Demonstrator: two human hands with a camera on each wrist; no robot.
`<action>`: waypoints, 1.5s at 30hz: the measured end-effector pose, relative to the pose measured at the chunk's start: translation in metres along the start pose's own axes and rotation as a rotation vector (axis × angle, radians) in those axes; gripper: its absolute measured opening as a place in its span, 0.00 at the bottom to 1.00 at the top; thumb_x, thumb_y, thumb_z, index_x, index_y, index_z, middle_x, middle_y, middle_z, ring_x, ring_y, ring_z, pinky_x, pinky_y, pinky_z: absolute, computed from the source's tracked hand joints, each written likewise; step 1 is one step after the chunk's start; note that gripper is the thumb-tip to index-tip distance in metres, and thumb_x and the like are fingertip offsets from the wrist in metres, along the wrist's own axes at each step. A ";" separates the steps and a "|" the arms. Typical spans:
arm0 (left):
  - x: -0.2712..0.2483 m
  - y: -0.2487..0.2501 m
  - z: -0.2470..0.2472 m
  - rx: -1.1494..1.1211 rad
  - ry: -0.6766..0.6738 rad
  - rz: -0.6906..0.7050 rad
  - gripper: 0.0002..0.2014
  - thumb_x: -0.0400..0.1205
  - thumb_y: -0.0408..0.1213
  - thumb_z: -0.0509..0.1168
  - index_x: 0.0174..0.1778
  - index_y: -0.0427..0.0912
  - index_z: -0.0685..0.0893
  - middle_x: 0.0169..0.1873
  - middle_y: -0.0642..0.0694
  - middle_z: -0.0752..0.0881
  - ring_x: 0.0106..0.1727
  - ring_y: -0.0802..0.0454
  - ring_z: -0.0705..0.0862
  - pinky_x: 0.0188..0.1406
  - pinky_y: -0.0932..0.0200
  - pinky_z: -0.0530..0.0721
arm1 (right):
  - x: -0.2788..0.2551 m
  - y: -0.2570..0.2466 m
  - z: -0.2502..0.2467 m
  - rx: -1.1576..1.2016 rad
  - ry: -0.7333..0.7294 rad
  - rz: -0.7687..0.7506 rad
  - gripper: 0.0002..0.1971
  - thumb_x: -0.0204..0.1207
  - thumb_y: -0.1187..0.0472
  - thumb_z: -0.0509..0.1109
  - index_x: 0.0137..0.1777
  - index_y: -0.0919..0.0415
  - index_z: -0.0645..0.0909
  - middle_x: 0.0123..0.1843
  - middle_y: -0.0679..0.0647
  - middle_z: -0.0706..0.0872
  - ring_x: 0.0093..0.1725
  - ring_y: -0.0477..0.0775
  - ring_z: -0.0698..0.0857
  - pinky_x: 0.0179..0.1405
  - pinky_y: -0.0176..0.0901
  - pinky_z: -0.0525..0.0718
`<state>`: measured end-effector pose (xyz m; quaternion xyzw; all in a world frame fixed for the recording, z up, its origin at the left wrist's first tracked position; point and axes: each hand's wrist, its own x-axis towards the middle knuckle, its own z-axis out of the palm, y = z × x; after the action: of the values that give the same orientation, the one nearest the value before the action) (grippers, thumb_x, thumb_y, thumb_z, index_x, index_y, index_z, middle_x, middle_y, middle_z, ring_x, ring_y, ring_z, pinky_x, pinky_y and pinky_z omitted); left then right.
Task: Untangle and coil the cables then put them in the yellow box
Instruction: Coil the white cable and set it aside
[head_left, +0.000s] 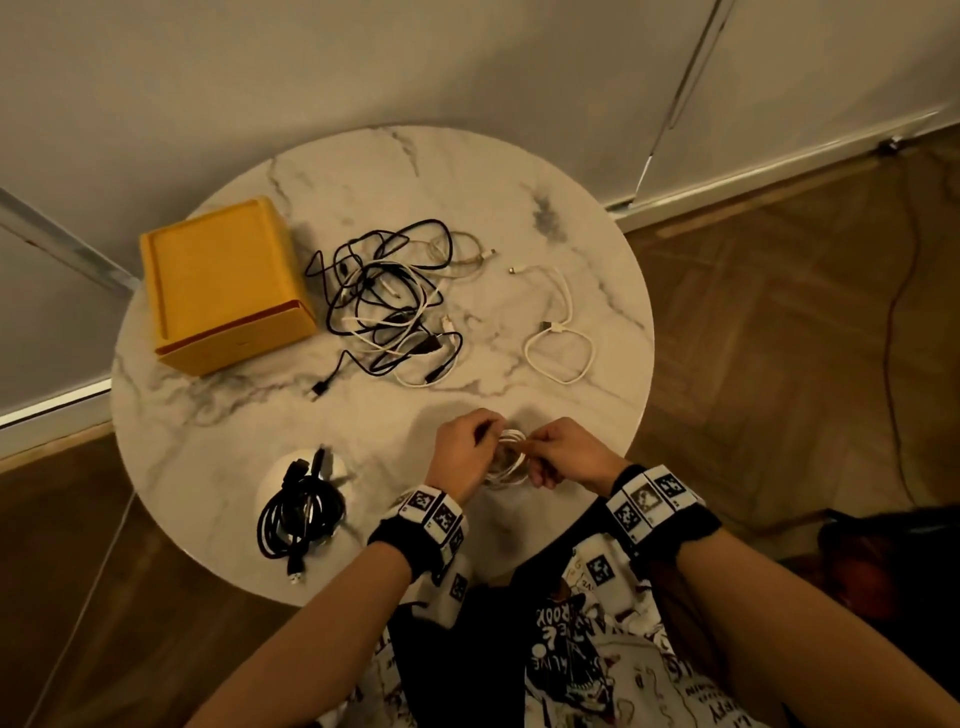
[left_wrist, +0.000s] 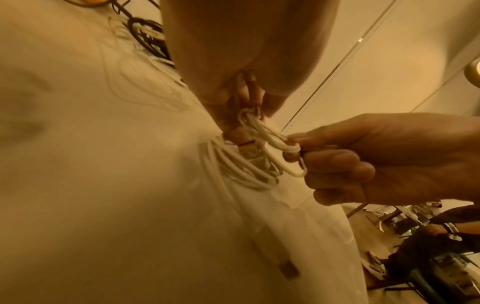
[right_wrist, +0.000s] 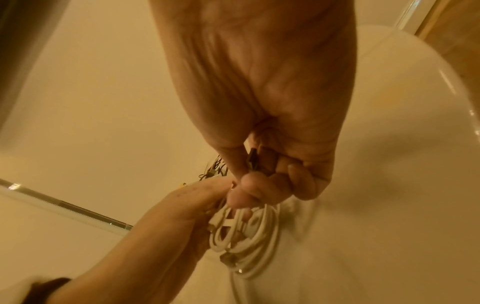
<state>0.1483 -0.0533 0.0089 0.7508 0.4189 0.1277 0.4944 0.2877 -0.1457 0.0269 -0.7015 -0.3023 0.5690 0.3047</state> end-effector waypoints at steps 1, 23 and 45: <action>-0.003 -0.002 -0.003 -0.002 -0.005 0.020 0.05 0.81 0.32 0.68 0.48 0.39 0.90 0.42 0.46 0.91 0.44 0.57 0.87 0.45 0.72 0.77 | 0.002 0.000 0.001 -0.016 0.003 0.002 0.19 0.84 0.59 0.64 0.32 0.67 0.81 0.20 0.55 0.83 0.17 0.47 0.76 0.21 0.35 0.74; -0.012 -0.025 -0.027 0.211 -0.049 -0.004 0.16 0.75 0.52 0.65 0.52 0.49 0.90 0.46 0.49 0.86 0.47 0.50 0.85 0.52 0.48 0.84 | 0.010 -0.003 0.005 -0.516 0.131 -0.044 0.16 0.83 0.57 0.64 0.32 0.57 0.77 0.24 0.59 0.85 0.18 0.49 0.82 0.26 0.43 0.84; -0.008 -0.006 -0.039 0.390 -0.092 0.077 0.02 0.71 0.33 0.71 0.37 0.39 0.86 0.36 0.40 0.88 0.40 0.41 0.85 0.41 0.52 0.81 | 0.017 -0.019 0.018 -0.503 0.041 0.028 0.10 0.76 0.66 0.60 0.41 0.70 0.82 0.36 0.68 0.89 0.33 0.59 0.87 0.32 0.44 0.82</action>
<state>0.1162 -0.0334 0.0244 0.8528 0.3836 0.0285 0.3531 0.2711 -0.1190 0.0280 -0.7707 -0.4184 0.4656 0.1190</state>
